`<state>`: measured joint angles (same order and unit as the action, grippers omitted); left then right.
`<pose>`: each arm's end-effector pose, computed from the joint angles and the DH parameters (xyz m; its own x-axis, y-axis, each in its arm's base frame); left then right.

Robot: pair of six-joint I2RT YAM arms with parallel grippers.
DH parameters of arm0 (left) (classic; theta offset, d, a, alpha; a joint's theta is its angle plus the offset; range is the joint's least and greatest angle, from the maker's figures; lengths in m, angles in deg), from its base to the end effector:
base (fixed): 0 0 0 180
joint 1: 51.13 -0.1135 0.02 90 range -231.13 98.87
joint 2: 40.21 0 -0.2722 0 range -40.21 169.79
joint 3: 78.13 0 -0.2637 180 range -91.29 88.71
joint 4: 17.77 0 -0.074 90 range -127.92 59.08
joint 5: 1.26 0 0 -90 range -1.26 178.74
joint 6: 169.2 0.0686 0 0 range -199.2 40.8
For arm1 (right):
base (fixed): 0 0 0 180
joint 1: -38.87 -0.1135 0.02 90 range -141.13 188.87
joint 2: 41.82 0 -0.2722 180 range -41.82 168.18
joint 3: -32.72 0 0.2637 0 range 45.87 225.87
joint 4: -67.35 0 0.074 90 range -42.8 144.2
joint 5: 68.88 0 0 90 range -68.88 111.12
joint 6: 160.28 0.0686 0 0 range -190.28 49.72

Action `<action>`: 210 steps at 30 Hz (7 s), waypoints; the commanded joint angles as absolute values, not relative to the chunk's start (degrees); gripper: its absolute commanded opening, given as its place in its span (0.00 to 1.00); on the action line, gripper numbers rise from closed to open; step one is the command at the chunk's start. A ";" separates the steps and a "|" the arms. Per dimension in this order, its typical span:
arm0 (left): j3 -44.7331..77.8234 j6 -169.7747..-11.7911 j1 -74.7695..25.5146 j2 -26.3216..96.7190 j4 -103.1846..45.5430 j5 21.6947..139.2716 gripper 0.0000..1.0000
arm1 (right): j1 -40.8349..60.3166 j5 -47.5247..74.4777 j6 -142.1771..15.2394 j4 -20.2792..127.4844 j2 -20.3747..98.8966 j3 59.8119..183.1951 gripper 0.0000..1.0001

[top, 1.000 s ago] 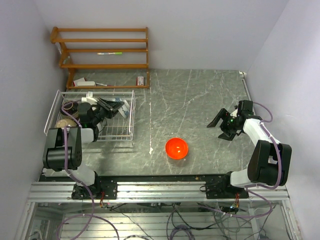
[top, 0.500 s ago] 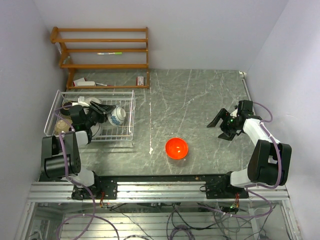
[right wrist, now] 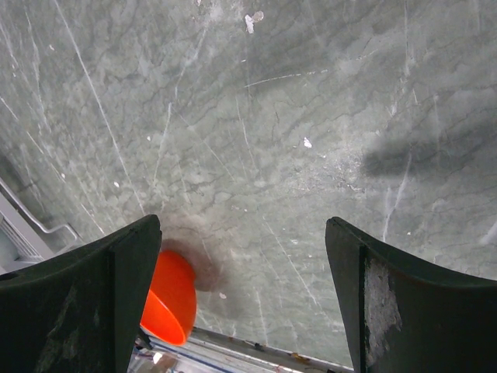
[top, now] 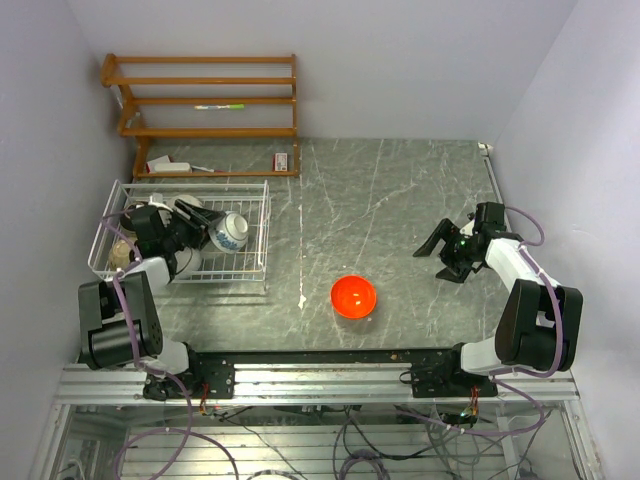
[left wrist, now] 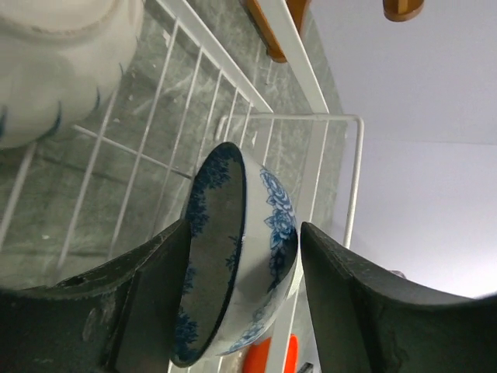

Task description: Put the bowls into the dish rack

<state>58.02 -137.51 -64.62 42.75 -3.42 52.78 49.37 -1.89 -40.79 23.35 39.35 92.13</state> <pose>0.3097 0.0329 0.1631 -0.4945 -0.8269 -0.2678 -0.1733 0.3957 -0.9019 0.2796 -0.0246 0.1597 -0.7755 0.6046 -0.1819 0.4500 0.7314 0.5124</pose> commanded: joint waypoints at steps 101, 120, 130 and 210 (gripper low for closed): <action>17.41 -101.15 -21.81 32.41 -60.30 92.01 0.99 | 49.33 -1.09 -41.18 23.46 41.65 95.00 0.87; 8.18 -88.97 14.75 61.70 -57.48 85.90 0.85 | 49.33 -1.00 -40.82 23.05 39.03 93.82 0.87; 6.62 -89.13 16.87 70.09 -57.92 85.27 0.83 | 49.41 -1.68 -40.87 23.79 38.15 91.93 0.88; 59.10 -137.56 -55.18 23.55 -16.71 44.94 0.07 | 49.68 -2.96 -41.55 24.43 38.86 90.49 0.87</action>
<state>58.45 -139.21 -54.79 21.77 -16.34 47.95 49.33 -2.70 -40.85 23.96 38.73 90.75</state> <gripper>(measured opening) 0.114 0.872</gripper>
